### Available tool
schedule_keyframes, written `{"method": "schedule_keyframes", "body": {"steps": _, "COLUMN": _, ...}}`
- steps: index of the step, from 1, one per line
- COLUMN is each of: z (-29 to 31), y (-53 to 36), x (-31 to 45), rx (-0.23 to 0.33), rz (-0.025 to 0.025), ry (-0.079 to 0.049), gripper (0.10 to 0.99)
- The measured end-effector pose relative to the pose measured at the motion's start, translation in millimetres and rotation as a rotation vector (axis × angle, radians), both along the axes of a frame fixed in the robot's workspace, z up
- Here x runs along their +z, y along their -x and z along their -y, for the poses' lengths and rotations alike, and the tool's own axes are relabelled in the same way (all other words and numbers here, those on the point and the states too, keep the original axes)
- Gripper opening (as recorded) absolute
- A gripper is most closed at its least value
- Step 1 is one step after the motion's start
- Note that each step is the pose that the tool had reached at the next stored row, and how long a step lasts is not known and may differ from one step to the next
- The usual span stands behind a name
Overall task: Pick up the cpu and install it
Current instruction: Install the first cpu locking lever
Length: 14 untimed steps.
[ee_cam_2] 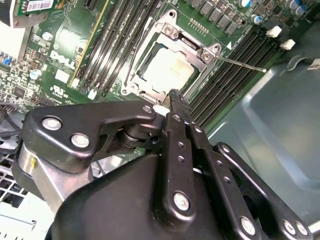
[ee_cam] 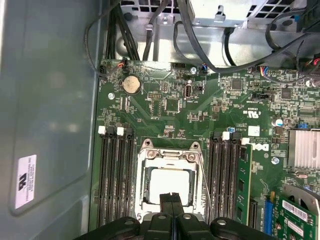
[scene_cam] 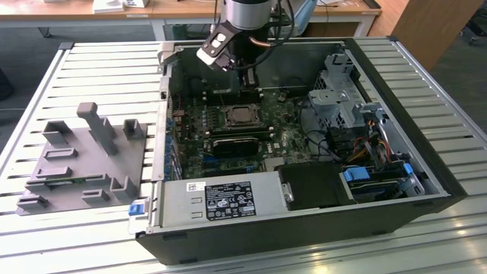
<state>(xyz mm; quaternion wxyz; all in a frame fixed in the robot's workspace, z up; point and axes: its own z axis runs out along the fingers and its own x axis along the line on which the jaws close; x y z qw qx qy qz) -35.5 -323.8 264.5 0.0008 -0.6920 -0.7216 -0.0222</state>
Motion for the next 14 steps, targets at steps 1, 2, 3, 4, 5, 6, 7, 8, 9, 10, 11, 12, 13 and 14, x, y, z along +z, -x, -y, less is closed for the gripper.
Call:
{"method": "schedule_keyframes", "body": {"steps": 1, "z": 0.0, "y": 0.0, "x": 1.7, "rx": 0.000, "rz": 0.0002, "ry": 0.000, "gripper": 0.106}}
{"method": "schedule_keyframes", "body": {"steps": 2, "z": 0.0, "y": 0.0, "x": 3.5, "rx": 0.000, "rz": 0.0004, "ry": 0.000, "gripper": 0.106}}
{"method": "schedule_keyframes", "body": {"steps": 3, "z": 0.0, "y": 0.0, "x": 5.1, "rx": 0.000, "rz": 0.0006, "ry": 0.000, "gripper": 0.106}}
{"method": "schedule_keyframes", "body": {"steps": 4, "z": 0.0, "y": 0.0, "x": 6.8, "rx": 0.000, "rz": 0.0007, "ry": 0.000, "gripper": 0.106}}
{"method": "schedule_keyframes", "body": {"steps": 5, "z": 0.0, "y": 0.0, "x": 8.7, "rx": 0.000, "rz": 0.0007, "ry": 0.000, "gripper": 0.106}}
{"method": "schedule_keyframes", "body": {"steps": 6, "z": 0.0, "y": 0.0, "x": 10.6, "rx": 0.000, "rz": 0.0008, "ry": 0.000, "gripper": 0.106}}
{"method": "schedule_keyframes", "body": {"steps": 7, "z": 0.0, "y": 0.0, "x": 12.5, "rx": 0.000, "rz": 0.0011, "ry": 0.000, "gripper": 0.106}}
{"method": "schedule_keyframes", "body": {"steps": 8, "z": 0.0, "y": 0.0, "x": 14.4, "rx": 0.000, "rz": 0.0013, "ry": 0.000, "gripper": 0.106}}
{"method": "schedule_keyframes", "body": {"steps": 9, "z": 0.0, "y": 0.0, "x": 16.2, "rx": 0.000, "rz": 0.0016, "ry": 0.000, "gripper": 0.106}}
{"method": "schedule_keyframes", "body": {"steps": 10, "z": 0.0, "y": 0.0, "x": 18.2, "rx": 0.000, "rz": 0.0018, "ry": 0.000, "gripper": 0.106}}
{"method": "schedule_keyframes", "body": {"steps": 11, "z": 0.0, "y": 0.0, "x": 19.7, "rx": 0.000, "rz": 0.0020, "ry": 0.000, "gripper": 0.106}}
{"method": "schedule_keyframes", "body": {"steps": 12, "z": 0.0, "y": 0.0, "x": 20.4, "rx": 0.000, "rz": 0.0021, "ry": 0.000, "gripper": 0.106}}
{"method": "schedule_keyframes", "body": {"steps": 13, "z": 0.0, "y": 0.0, "x": 20.7, "rx": 0.000, "rz": 0.0025, "ry": 0.000, "gripper": 0.106}}
{"method": "schedule_keyframes", "body": {"steps": 14, "z": 0.0, "y": 0.0, "x": 20.7, "rx": 0.001, "rz": 0.0028, "ry": 0.000, "gripper": 0.106}}
